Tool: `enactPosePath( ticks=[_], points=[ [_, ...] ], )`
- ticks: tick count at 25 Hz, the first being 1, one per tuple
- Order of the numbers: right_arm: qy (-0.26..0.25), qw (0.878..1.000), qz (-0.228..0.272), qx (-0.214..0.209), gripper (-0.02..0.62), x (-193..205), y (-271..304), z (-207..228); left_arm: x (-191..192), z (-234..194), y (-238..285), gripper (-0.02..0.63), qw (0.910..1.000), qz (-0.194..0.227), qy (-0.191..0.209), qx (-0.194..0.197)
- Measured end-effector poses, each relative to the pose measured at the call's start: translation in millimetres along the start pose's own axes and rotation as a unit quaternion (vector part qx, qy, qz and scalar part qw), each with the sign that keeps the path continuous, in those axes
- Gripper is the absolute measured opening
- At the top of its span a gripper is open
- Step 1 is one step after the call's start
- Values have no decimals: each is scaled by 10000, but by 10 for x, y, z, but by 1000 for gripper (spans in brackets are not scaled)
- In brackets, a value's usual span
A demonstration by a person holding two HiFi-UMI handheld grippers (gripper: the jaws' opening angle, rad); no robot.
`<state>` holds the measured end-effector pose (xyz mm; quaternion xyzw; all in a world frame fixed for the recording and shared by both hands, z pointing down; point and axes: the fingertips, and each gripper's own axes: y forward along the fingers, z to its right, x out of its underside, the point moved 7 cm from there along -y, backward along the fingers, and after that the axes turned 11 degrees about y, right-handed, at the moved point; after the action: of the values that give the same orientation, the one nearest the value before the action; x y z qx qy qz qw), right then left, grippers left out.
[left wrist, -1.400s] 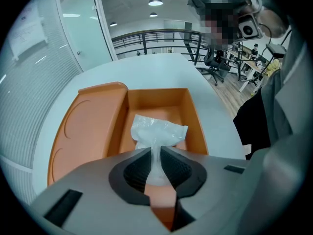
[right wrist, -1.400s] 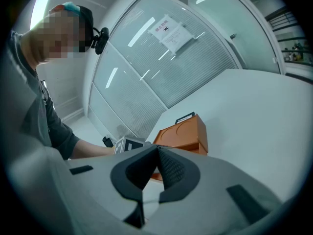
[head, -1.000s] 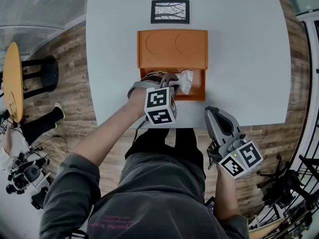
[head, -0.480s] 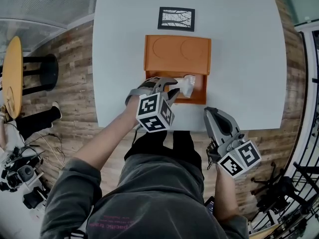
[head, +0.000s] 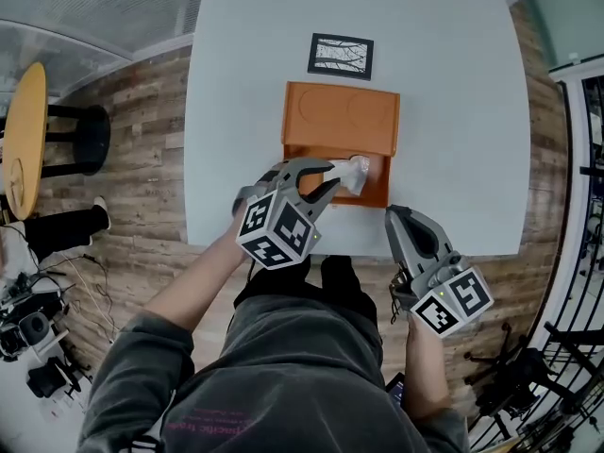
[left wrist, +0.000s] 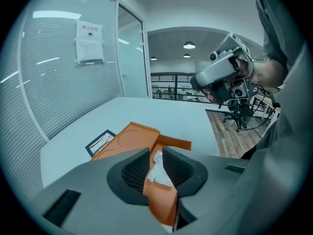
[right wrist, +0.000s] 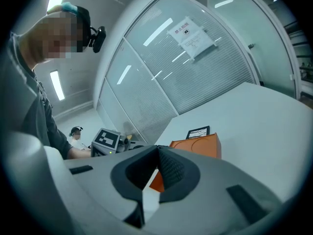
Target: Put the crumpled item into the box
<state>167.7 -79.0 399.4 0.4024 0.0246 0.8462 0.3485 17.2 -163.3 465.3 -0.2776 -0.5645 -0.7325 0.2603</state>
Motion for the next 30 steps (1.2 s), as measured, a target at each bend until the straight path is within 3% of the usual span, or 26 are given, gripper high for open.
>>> enactPosePath(
  ticks=[10, 20, 30],
  points=[
    [-363, 9992, 117, -127, 2, -198, -4, -253, -237, -113, -524, 63, 9947, 780, -277, -614],
    [-773, 9954, 354, -433, 2, -350, -47, -608, -514, -88, -1144, 14, 9778, 1606, -323, -1308],
    [-1071, 9914, 456, -596, 2, -428, -101, -904, -608, -27, -1590, 12, 9665, 1909, -471, -1648]
  ],
)
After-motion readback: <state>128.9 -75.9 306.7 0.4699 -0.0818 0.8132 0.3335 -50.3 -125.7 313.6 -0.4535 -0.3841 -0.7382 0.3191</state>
